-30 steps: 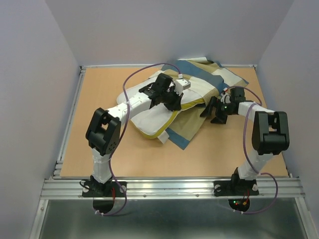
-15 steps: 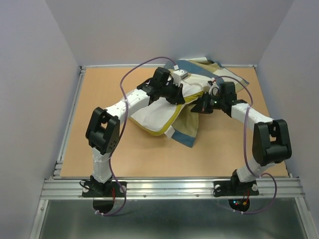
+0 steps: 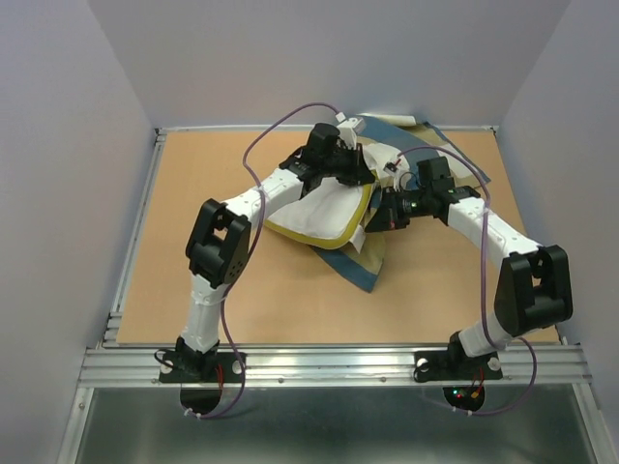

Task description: Put the pillow into the pillowcase

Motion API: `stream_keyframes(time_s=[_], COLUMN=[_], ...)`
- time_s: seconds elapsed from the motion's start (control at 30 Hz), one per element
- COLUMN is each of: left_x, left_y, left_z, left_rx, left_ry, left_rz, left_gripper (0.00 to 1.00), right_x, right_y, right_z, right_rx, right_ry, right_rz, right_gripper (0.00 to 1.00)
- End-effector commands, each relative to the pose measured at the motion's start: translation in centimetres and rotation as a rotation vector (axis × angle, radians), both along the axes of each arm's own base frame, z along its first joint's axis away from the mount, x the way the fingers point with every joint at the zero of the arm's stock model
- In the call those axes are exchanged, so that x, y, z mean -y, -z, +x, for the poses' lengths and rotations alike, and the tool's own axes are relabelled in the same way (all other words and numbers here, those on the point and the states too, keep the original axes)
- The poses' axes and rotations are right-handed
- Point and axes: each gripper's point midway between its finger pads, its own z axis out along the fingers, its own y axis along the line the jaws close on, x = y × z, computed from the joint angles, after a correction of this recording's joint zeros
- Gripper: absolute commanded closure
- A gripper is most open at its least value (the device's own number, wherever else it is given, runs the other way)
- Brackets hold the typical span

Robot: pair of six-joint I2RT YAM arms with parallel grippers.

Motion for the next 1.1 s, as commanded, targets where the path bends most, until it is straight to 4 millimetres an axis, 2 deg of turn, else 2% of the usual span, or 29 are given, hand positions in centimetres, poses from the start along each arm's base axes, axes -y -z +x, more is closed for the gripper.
stream_keyframes(time_s=[0.0, 0.13, 0.2, 0.27, 0.37, 0.4, 0.43, 0.47, 0.53, 0.57, 0.6, 0.63, 0.67, 0.7, 0.73, 0.77, 0.8, 0.83, 0.87, 0.9, 0.93, 0.97, 1.0, 1.03, 1.07], left_x=[-0.5, -1.3, -1.4, -1.3, -0.4, -0.4, 0.3, -0.5, -0.8, -1.2, -2.0, -2.6, -3.1, -4.5, -5.2, -6.1, -7.4, -8.0, -8.6, -9.4, -9.8, -10.3, -10.4, -10.5, -10.7], left_y=[-7.8, -6.6, -6.4, -6.1, -5.0, -3.1, -2.4, -0.7, 1.0, 1.5, 3.8, 4.1, 4.8, 7.1, 6.8, 7.6, 9.6, 9.1, 9.7, 11.2, 11.2, 10.3, 10.2, 9.2, 6.7], left_z=[6.0, 7.8, 8.2, 8.0, 5.8, 4.5, 2.8, 1.2, -1.1, -2.3, -3.4, -4.1, -4.8, -5.9, -6.8, -7.9, -9.5, -10.6, -11.8, -13.9, -14.9, -16.2, -17.7, -18.3, -18.8], left_rx=[0.186, 0.169, 0.183, 0.184, 0.216, 0.2, 0.196, 0.192, 0.172, 0.173, 0.136, 0.133, 0.131, 0.126, 0.146, 0.133, 0.156, 0.18, 0.189, 0.168, 0.225, 0.252, 0.3, 0.313, 0.396], left_ry=[-0.22, -0.306, -0.317, -0.302, -0.199, -0.154, -0.097, -0.066, -0.01, 0.016, 0.031, 0.048, 0.064, 0.104, 0.125, 0.151, 0.221, 0.257, 0.308, 0.371, 0.451, 0.5, 0.578, 0.586, 0.617], left_rz=[-0.198, -0.189, -0.177, -0.164, -0.106, -0.069, -0.053, -0.007, 0.029, 0.063, 0.109, 0.128, 0.157, 0.239, 0.259, 0.287, 0.342, 0.344, 0.363, 0.399, 0.415, 0.412, 0.405, 0.388, 0.372], left_gripper=[1.0, 1.0, 1.0, 1.0, 1.0, 1.0, 1.0, 1.0, 1.0, 1.0, 1.0, 1.0, 1.0, 1.0, 0.97, 0.94, 0.86, 0.81, 0.75, 0.68, 0.56, 0.5, 0.39, 0.39, 0.21], right_x=[-1.8, -2.0, -1.9, -1.8, -2.0, -2.2, -2.5, -2.7, -3.1, -3.2, -3.3, -3.2, -2.8, -2.1, -0.4, 0.5, 1.5, 2.4, 4.3, 5.4, 5.9, 6.4, 7.2, 7.3, 7.4], right_y=[-4.9, -7.1, -7.5, -7.2, -6.5, -6.7, -7.1, -7.1, -8.0, -8.5, -8.6, -9.0, -9.4, -10.6, -11.3, -12.1, -13.3, -13.6, -13.9, -13.9, -13.5, -12.6, -12.0, -11.3, -9.3], right_z=[-6.7, -9.2, -10.0, -9.9, -8.8, -8.1, -7.5, -6.8, -5.7, -5.4, -5.3, -5.2, -5.1, -5.1, -3.9, -3.4, -2.4, -1.2, 0.6, 2.7, 4.0, 5.3, 6.9, 7.7, 9.0], right_rx=[-0.059, -0.084, -0.082, -0.077, -0.088, -0.074, -0.091, -0.097, -0.084, -0.071, -0.076, -0.08, -0.065, -0.035, -0.007, 0.015, 0.057, 0.082, 0.116, 0.169, 0.195, 0.226, 0.26, 0.254, 0.208], right_ry=[-0.237, -0.303, -0.316, -0.311, -0.288, -0.284, -0.262, -0.254, -0.237, -0.238, -0.241, -0.239, -0.234, -0.225, -0.172, -0.15, -0.117, -0.072, 0.006, 0.089, 0.126, 0.138, 0.172, 0.182, 0.187], right_rz=[0.154, 0.252, 0.27, 0.26, 0.237, 0.245, 0.249, 0.255, 0.274, 0.28, 0.284, 0.293, 0.295, 0.295, 0.303, 0.315, 0.313, 0.297, 0.269, 0.194, 0.148, 0.1, 0.043, 0.03, 0.018], right_gripper=[0.99, 0.99, 0.99, 1.0, 0.99, 0.99, 0.99, 0.99, 0.99, 0.92, 0.81, 0.65, 0.61, 0.56, 0.54, 0.52, 0.48, 0.47, 0.47, 0.45, 0.45, 0.44, 0.43, 0.42, 0.41])
